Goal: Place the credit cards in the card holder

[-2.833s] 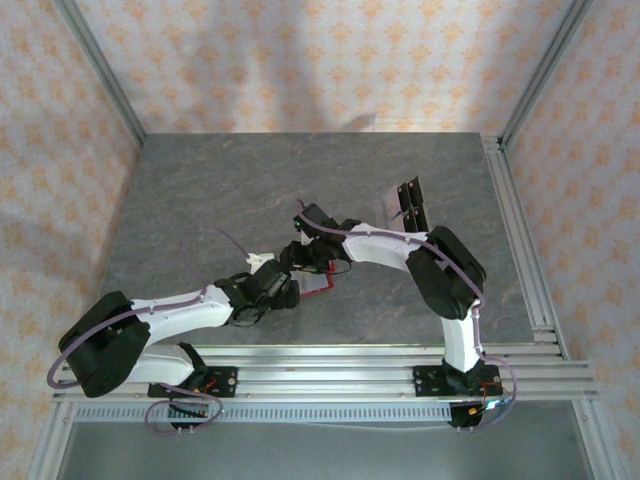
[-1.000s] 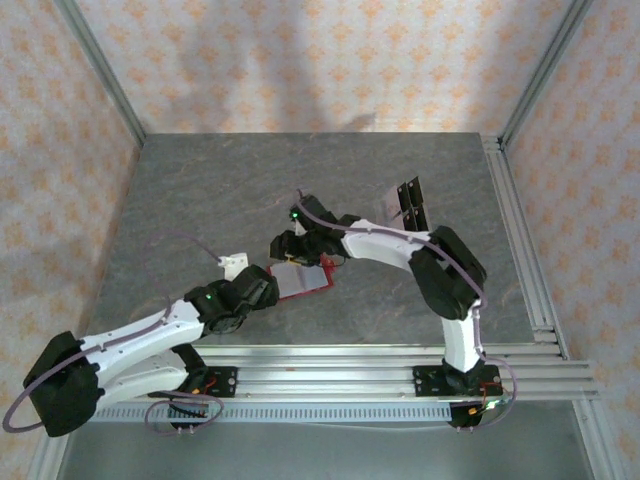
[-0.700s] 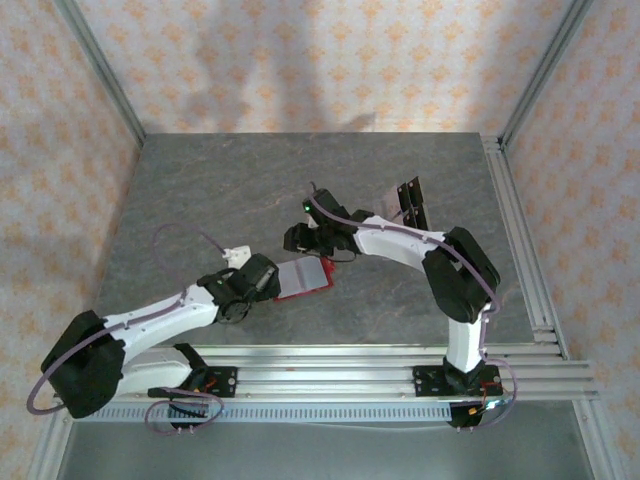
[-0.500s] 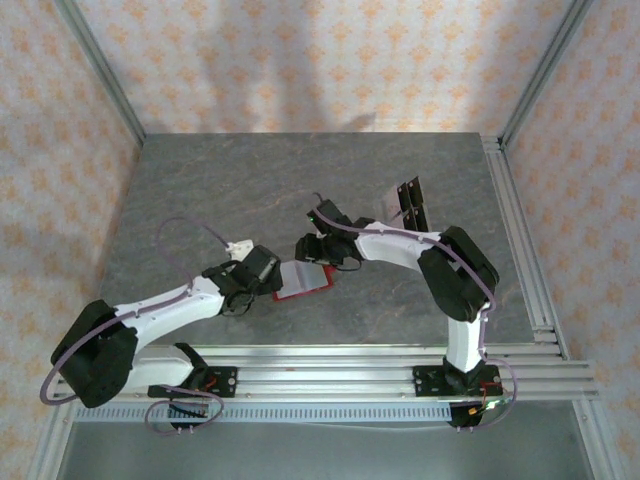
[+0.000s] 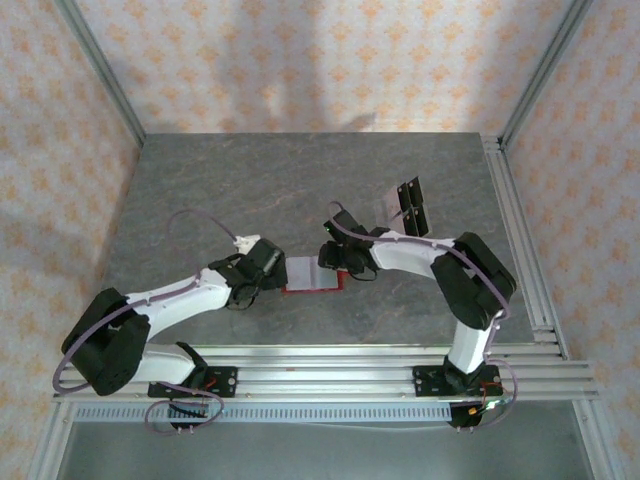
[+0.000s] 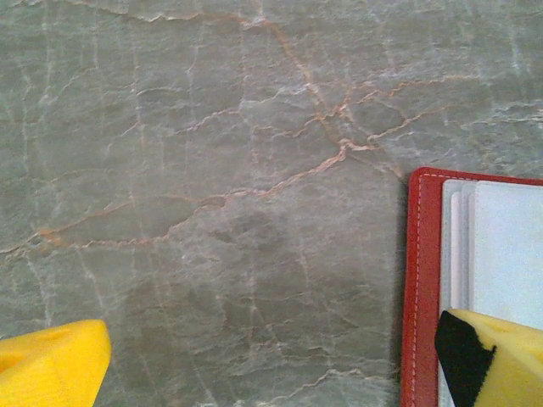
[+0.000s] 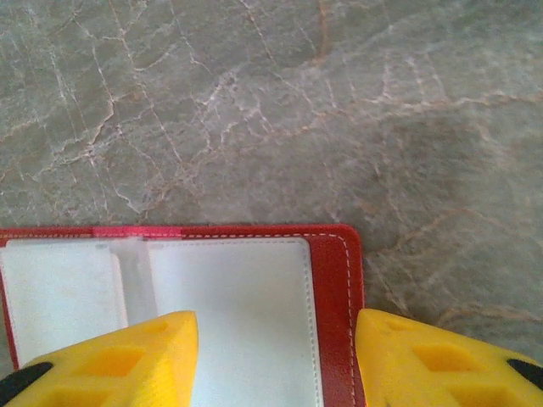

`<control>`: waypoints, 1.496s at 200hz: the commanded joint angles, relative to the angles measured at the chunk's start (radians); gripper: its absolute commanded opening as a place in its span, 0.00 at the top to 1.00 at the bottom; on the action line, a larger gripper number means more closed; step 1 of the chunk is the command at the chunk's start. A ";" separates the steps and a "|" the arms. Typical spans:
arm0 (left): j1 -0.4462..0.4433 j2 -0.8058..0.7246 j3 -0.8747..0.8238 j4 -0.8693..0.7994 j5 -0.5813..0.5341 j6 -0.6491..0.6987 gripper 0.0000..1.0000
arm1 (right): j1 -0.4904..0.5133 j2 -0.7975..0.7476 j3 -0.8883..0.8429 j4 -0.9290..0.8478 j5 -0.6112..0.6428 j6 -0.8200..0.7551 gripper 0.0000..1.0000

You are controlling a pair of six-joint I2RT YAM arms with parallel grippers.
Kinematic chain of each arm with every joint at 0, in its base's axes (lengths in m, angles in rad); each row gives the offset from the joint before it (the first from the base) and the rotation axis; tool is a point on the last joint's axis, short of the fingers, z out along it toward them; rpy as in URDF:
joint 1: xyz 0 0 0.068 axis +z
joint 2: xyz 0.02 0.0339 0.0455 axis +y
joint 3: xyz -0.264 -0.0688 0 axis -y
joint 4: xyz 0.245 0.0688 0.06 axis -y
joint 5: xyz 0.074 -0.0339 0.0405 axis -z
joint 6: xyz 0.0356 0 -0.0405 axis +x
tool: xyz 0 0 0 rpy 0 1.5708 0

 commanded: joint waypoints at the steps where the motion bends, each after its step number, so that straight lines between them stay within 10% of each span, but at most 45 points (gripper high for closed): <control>1: 0.013 0.010 0.032 0.006 -0.005 0.034 0.00 | -0.006 -0.084 -0.005 0.006 0.010 -0.001 0.48; 117: 0.026 0.022 0.090 -0.064 0.004 0.057 0.00 | -0.236 -0.084 0.418 -0.666 0.307 -0.388 0.54; 299: 0.033 0.036 0.081 -0.049 0.016 0.060 0.00 | -0.357 0.050 0.340 -0.617 0.316 -0.445 0.73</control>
